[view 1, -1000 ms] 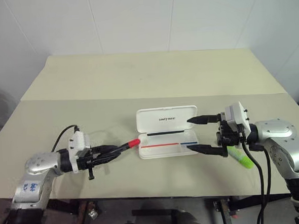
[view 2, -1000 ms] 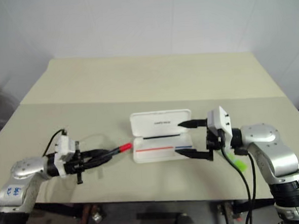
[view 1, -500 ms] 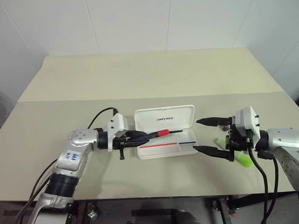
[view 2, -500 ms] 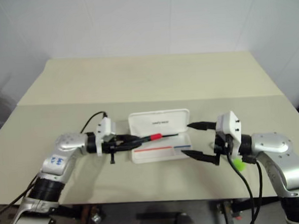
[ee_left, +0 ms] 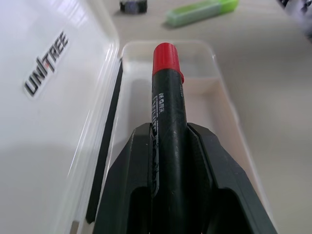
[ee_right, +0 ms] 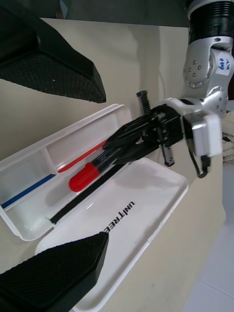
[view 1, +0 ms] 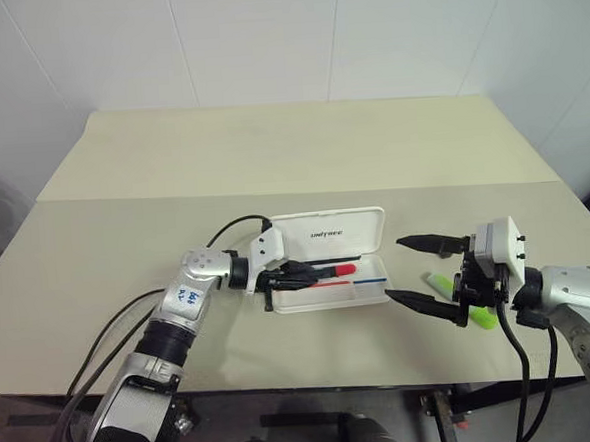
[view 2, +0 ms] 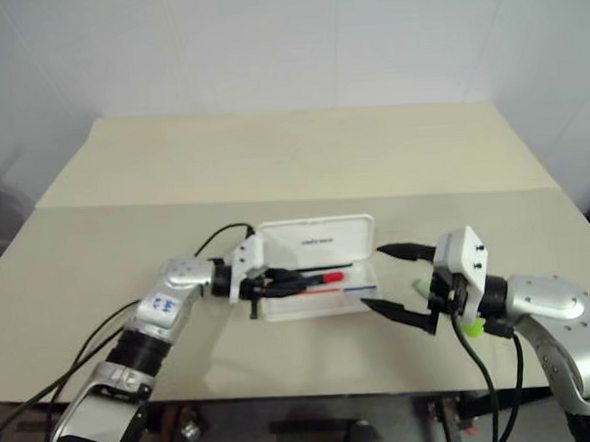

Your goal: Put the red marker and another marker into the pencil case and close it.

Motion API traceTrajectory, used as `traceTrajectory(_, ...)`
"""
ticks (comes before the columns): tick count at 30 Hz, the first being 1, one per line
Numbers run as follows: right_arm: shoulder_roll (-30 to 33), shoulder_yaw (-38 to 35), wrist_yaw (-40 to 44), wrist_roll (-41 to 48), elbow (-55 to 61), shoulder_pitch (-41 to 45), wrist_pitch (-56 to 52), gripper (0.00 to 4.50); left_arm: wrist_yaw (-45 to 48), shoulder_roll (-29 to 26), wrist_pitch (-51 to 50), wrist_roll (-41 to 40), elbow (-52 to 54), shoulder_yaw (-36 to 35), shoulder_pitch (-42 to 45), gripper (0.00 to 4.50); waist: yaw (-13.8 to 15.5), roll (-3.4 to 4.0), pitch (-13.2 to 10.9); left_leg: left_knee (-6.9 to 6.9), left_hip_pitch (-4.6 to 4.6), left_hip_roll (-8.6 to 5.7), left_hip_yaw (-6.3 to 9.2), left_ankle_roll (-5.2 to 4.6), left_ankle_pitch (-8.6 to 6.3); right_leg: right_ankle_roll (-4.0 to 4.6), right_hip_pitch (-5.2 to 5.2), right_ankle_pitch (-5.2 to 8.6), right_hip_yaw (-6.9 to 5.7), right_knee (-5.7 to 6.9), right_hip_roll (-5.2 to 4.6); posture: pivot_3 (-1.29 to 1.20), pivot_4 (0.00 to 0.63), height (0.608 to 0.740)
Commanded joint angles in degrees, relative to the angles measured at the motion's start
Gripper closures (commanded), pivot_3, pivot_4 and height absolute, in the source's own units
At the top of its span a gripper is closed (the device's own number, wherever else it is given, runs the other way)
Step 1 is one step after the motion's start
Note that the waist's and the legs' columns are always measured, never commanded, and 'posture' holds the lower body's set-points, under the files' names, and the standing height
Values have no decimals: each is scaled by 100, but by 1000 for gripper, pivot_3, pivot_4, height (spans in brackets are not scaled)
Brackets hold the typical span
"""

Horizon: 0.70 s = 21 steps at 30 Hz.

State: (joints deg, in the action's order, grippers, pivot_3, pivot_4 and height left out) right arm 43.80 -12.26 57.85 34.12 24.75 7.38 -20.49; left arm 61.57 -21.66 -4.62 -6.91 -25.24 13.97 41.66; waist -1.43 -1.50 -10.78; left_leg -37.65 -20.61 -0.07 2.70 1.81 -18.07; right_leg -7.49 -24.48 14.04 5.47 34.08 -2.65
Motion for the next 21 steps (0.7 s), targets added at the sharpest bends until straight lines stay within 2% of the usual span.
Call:
traceTrajectory(1, 45, -241, -132, 146, 279, -58, -25, 0, -210, 108, 186, 95, -70, -100, 246, 3522, 2, -1, -1, -4, -2, 0, 0, 0, 0, -2, 0, -1, 0, 0, 0, 0, 150, 740)
traceTrajectory(6, 39, -231, -219, 168, 299, -63, -35, 0, -154, 193, 192, 20, -26, -110, 269, 1941, 0, -1, 0, -6, -3, -2, -3, 0, 0, -6, 0, -3, 5, -1, -1, 0, 150, 740)
traceTrajectory(10, 11, -175, -245, 164, 244, 1, -18, 0, 221, 174, -106, -324, 515, -140, 104, 555, -1, -1, -1, -6, -3, -1, -2, 0, 0, -6, 0, -3, 6, 1, 0, 0, 150, 740)
traceTrajectory(12, 7, -150, -241, 159, 210, 35, -13, 0, 295, 145, -197, -380, 665, -149, 49, 29, -1, -1, 0, -6, -3, -1, -3, 0, 0, -6, 0, -3, 7, 1, 0, 0, 150, 740)
traceTrajectory(17, -81, -134, -320, 217, 55, 145, -100, 0, 699, -86, -621, -824, 1468, -241, -309, 29, -14, -1, 0, -7, -1, 0, -4, 0, 0, -6, 0, -4, 8, 3, 1, 0, 150, 740)
traceTrajectory(21, -167, -373, -565, 217, -492, 115, -238, 0, 856, -412, -847, -1231, 2025, -555, -693, 29, -12, -1, 0, -8, 0, 3, -3, 0, 0, -6, 0, -3, 9, 7, 2, 0, 150, 740)
